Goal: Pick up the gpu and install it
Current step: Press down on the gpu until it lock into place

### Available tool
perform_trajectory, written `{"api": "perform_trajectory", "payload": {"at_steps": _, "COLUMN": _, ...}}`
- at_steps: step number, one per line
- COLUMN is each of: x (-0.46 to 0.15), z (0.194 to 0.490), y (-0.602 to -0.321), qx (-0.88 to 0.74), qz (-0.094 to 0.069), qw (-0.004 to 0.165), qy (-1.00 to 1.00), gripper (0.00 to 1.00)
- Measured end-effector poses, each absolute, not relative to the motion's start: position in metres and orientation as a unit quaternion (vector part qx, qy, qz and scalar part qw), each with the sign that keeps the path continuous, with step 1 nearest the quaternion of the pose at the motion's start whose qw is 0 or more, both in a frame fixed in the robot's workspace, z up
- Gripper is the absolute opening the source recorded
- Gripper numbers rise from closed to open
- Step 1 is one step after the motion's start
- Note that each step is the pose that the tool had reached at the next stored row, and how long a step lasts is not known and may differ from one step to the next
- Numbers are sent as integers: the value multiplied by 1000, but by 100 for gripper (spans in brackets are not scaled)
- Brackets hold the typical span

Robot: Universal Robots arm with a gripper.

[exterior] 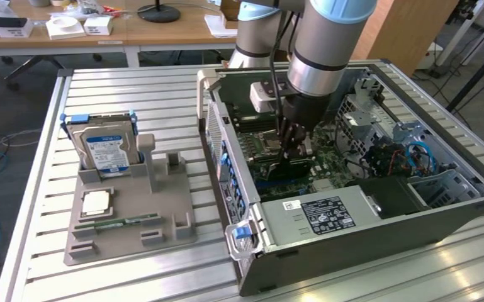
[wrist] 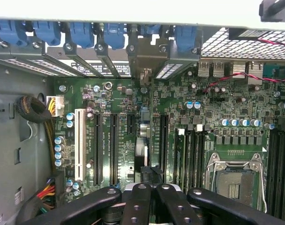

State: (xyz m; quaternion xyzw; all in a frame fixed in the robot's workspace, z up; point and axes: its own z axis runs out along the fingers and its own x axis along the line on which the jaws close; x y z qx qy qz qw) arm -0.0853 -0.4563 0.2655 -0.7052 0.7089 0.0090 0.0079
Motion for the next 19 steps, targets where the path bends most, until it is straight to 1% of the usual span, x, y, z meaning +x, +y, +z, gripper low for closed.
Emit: {"api": "perform_trajectory", "payload": {"at_steps": 19, "x": -86, "z": 263, "y": -456, "qx": -705, "qz": 9, "qw": 8, "qy": 709, "gripper": 10}}
